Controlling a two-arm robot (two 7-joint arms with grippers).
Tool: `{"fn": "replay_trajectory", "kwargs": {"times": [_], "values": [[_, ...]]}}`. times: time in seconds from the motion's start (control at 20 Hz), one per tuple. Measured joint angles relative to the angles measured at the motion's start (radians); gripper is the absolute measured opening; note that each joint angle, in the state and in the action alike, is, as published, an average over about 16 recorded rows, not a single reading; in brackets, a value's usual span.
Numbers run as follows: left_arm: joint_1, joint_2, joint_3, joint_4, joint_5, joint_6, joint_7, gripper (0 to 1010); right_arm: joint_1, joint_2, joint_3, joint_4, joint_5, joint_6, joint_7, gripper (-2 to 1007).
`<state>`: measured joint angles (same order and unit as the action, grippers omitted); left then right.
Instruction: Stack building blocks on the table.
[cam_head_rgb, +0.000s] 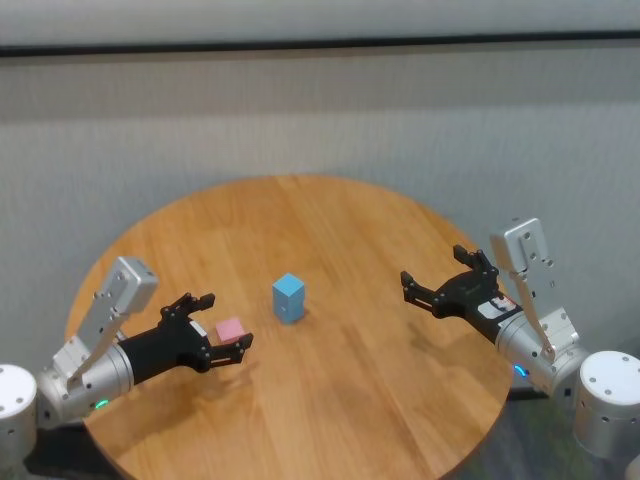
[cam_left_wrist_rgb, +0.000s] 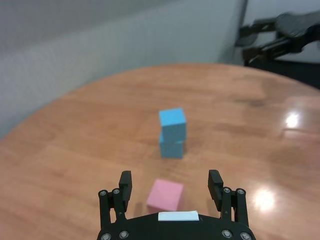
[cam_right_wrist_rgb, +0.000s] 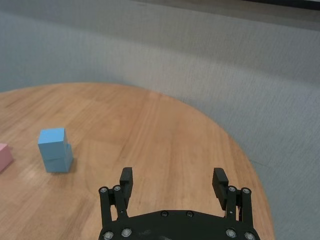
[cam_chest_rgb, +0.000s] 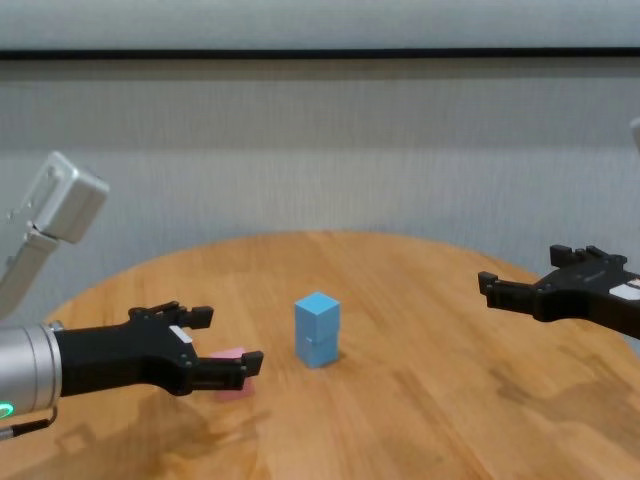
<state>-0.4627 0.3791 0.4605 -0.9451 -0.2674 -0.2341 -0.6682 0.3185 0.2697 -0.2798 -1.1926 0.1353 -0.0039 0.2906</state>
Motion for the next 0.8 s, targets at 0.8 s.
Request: {"fn": "replay_trajectory", "kwargs": {"times": [0.8], "values": [[-0.007, -0.019, 0.008, 0.021, 0.047, 0.021, 0.038, 1003, 0.001, -0.001, 0.000, 0.000, 0.001, 0.000, 0.000, 1001]]}}
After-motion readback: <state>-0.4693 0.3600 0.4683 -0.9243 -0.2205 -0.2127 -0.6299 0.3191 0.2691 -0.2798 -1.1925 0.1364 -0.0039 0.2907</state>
